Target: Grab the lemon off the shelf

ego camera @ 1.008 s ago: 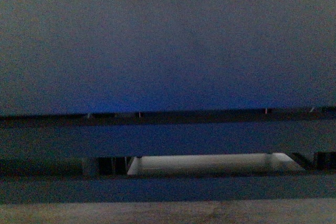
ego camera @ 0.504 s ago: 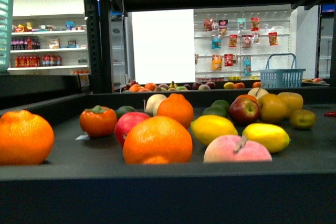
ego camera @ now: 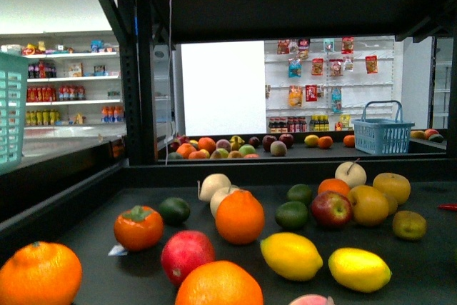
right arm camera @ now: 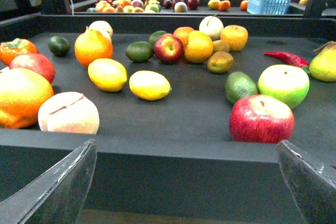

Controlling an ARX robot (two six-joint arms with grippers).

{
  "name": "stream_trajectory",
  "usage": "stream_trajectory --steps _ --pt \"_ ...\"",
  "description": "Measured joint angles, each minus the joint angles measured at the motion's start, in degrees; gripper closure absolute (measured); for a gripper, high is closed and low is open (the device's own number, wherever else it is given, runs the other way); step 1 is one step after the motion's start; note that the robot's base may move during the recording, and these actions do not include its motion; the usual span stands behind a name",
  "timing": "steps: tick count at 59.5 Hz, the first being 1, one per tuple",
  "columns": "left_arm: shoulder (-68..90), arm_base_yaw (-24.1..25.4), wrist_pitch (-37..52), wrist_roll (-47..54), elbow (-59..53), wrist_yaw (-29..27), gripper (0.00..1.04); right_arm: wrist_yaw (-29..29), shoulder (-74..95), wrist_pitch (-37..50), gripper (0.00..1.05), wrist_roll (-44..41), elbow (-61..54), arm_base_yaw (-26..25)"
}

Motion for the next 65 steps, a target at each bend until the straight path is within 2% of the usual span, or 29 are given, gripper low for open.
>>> stream_trajectory --steps 65 --pt "0.0 0.0 0.02 0.0 0.0 0.04 0.08 0.0 0.0 0.0 0.02 0.02 0.0 0.0"
